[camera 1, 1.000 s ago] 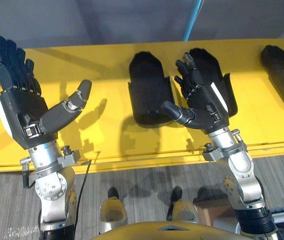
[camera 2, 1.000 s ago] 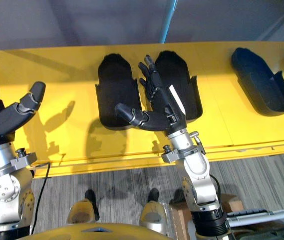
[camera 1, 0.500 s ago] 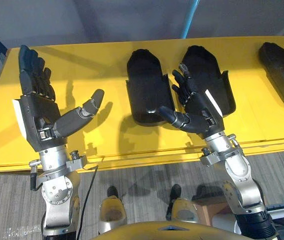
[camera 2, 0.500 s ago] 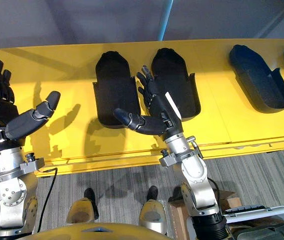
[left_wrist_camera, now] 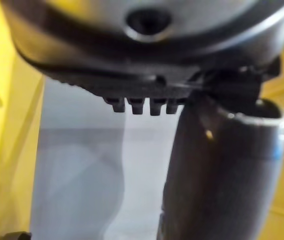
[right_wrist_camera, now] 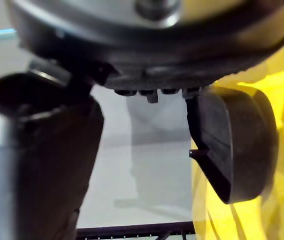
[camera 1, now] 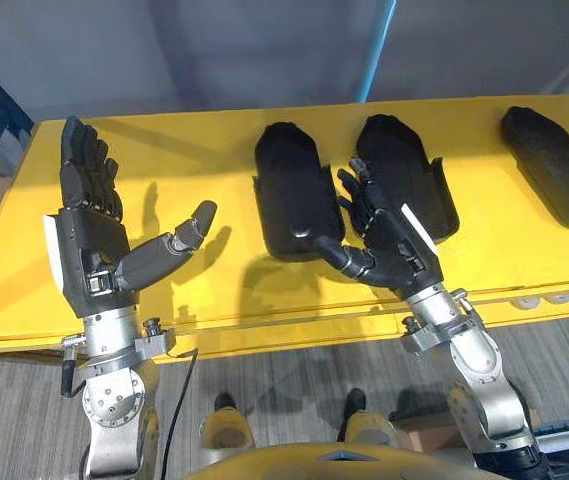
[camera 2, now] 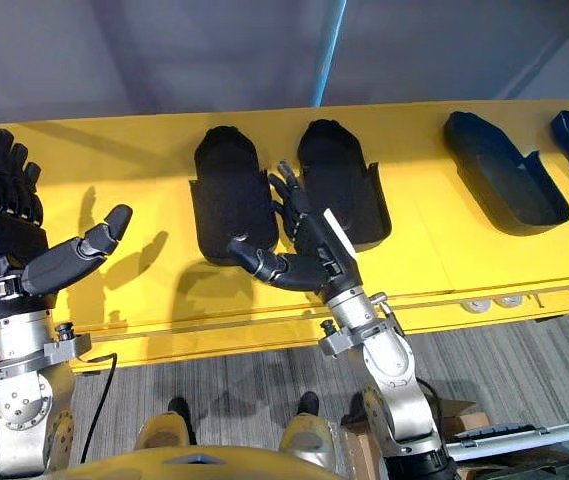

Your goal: Walk over and take three plastic housings, then place them on the shelf

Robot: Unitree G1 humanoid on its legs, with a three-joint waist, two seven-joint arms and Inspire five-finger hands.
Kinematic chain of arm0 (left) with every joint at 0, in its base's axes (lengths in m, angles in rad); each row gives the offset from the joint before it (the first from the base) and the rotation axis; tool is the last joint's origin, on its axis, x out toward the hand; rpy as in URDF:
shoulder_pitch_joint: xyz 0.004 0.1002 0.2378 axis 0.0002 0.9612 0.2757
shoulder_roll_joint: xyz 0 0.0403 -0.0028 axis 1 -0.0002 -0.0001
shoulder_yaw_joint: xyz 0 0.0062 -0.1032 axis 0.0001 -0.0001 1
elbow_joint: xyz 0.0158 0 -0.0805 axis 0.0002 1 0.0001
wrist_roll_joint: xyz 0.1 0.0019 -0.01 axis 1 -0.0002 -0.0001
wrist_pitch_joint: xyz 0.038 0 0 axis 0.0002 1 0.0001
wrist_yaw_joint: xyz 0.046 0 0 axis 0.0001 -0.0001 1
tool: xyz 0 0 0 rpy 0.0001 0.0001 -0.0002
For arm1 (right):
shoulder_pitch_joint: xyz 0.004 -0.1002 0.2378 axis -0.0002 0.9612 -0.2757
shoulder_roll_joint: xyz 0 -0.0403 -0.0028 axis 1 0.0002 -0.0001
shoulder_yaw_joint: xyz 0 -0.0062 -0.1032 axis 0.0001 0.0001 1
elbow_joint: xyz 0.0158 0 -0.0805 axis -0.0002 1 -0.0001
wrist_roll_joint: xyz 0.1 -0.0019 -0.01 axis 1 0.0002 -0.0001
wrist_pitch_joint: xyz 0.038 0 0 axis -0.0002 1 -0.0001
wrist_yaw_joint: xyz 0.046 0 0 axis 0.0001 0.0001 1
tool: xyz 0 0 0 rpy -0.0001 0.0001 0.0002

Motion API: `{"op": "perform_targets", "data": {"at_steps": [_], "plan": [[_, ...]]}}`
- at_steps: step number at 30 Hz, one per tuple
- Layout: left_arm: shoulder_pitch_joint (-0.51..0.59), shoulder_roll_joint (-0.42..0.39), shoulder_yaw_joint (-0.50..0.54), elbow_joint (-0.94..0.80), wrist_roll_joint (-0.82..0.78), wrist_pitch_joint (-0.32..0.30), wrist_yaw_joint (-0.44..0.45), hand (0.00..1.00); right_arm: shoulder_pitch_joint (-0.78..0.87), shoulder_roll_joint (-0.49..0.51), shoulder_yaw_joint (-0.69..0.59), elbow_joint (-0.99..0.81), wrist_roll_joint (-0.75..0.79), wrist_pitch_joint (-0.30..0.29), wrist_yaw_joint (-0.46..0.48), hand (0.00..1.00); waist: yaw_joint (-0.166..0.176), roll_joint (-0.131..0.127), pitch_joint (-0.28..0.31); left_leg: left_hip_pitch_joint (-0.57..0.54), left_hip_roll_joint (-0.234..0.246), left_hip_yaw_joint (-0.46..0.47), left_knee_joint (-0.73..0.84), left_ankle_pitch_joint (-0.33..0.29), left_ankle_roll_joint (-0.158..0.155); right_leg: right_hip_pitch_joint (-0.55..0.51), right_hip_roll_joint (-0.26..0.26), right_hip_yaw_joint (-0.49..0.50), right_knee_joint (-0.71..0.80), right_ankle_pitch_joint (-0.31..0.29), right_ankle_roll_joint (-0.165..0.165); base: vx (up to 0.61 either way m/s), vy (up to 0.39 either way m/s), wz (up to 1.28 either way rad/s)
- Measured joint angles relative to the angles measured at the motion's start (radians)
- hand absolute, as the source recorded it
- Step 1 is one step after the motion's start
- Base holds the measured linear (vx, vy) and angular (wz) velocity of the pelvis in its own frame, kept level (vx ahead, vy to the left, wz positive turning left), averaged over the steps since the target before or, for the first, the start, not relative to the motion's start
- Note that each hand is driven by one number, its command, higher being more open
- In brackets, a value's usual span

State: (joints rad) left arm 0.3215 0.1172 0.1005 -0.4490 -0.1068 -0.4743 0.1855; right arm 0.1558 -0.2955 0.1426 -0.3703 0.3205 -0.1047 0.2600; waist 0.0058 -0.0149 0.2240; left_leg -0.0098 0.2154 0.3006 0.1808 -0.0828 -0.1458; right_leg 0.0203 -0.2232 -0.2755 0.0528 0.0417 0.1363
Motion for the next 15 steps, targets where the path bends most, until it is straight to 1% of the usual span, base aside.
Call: {"op": "perform_targets", "data": {"at_steps": [9, 15], "plan": [[0.002, 0.0, -0.032, 0.0, 0.0, 0.001, 0.001, 1.0, 0.025, 0.0, 0.075, 0.006, 0.001, 0.011, 0.034, 1.0, 0.011, -0.003, -0.004, 0.003, -0.005, -0.007, -0.029, 0.023, 0.0, -0.002, 0.001, -0.002, -0.002, 0.001, 0.0, -0.01, -0.003, 0.03], [0.003, 0.0, -0.05, 0.0, 0.0, 0.002, 0.004, 1.0, 0.024, -0.001, 0.108, 0.02, 0.001, 0.012, 0.038, 1.0, 0.017, -0.002, -0.038, 0.003, -0.009, -0.014, -0.045, 0.033, 0.0, -0.003, 0.0, -0.01, -0.004, 0.001, 0.0, 0.0, 0.0, 0.03]]}}
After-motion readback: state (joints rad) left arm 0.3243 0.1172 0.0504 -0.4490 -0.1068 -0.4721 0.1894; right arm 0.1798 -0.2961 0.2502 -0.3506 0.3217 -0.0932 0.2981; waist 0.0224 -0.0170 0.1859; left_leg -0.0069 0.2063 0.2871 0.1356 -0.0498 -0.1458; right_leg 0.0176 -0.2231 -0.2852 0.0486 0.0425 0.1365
